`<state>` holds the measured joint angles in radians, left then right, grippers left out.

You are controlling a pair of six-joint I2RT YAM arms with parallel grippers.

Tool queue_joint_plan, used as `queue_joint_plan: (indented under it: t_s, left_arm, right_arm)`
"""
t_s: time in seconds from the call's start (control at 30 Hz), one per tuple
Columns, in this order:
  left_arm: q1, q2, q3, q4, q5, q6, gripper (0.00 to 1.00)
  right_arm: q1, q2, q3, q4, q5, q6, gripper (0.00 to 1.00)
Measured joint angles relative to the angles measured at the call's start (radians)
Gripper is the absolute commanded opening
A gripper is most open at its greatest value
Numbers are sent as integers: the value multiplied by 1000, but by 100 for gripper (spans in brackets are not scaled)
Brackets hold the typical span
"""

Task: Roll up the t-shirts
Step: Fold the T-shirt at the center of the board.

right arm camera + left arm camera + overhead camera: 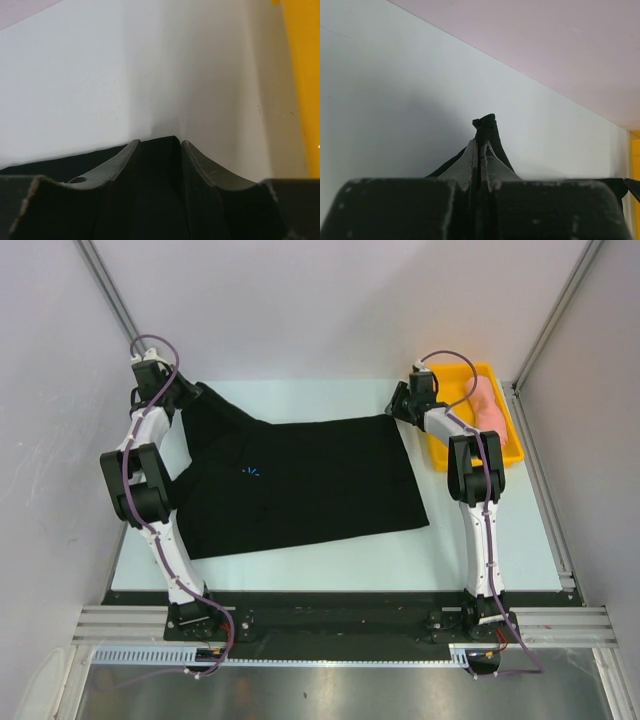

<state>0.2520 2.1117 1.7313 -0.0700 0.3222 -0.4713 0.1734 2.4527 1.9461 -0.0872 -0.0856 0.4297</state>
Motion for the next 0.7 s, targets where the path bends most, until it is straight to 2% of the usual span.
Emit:
queue_joint_plan:
  t_s: [0.3,0.4,0.43,0.6,0.7]
  left_arm:
    - [0,0,0,0,0,0,0]
    - [0,0,0,0,0,0,0]
    - [0,0,0,-1,0,0,0]
    - [0,-1,-4,0,0,0,0]
    - [0,-11,-28,0,1,0,0]
  right_arm:
    - [3,13,8,-12,-1,1,30]
    - [3,14,16,-14,-1,4,23]
    - [3,15,20,-16,-1,3,16]
    - [3,21,50,-14,-3,6,1]
    - [3,21,52,-13,-6,7,0]
